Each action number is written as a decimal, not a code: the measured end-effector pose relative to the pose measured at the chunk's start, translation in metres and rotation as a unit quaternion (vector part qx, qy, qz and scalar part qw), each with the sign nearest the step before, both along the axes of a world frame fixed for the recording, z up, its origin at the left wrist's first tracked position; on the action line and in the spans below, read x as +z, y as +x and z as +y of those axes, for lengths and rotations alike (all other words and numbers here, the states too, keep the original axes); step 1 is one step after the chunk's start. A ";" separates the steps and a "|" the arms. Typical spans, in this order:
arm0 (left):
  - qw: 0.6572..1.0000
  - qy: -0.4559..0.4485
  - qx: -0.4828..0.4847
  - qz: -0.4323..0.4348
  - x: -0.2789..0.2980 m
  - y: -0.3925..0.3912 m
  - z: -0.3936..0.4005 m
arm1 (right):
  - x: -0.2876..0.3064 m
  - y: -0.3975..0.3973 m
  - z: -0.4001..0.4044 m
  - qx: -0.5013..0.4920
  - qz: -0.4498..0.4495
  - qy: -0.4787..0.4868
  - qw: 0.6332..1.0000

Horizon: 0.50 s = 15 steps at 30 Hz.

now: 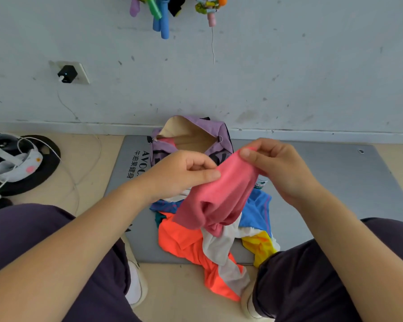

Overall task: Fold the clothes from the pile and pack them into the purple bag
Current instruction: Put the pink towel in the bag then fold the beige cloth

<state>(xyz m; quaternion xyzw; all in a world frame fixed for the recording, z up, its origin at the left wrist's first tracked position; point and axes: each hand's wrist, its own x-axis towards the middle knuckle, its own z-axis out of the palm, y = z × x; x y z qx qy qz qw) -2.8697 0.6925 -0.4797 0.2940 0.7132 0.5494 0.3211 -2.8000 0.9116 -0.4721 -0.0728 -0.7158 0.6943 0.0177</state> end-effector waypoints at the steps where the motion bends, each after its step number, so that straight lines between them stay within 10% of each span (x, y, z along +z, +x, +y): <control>1: 0.997 -0.059 -0.021 0.047 -0.002 -0.001 -0.002 | -0.002 -0.001 0.005 -0.021 -0.005 0.017 1.000; 11: 0.955 -0.149 0.153 0.203 -0.005 -0.013 -0.010 | -0.001 0.000 0.012 -0.078 -0.033 0.059 0.995; 15: 0.991 -0.042 0.116 0.049 0.001 0.007 -0.003 | 0.003 0.008 -0.001 0.047 -0.015 0.017 0.999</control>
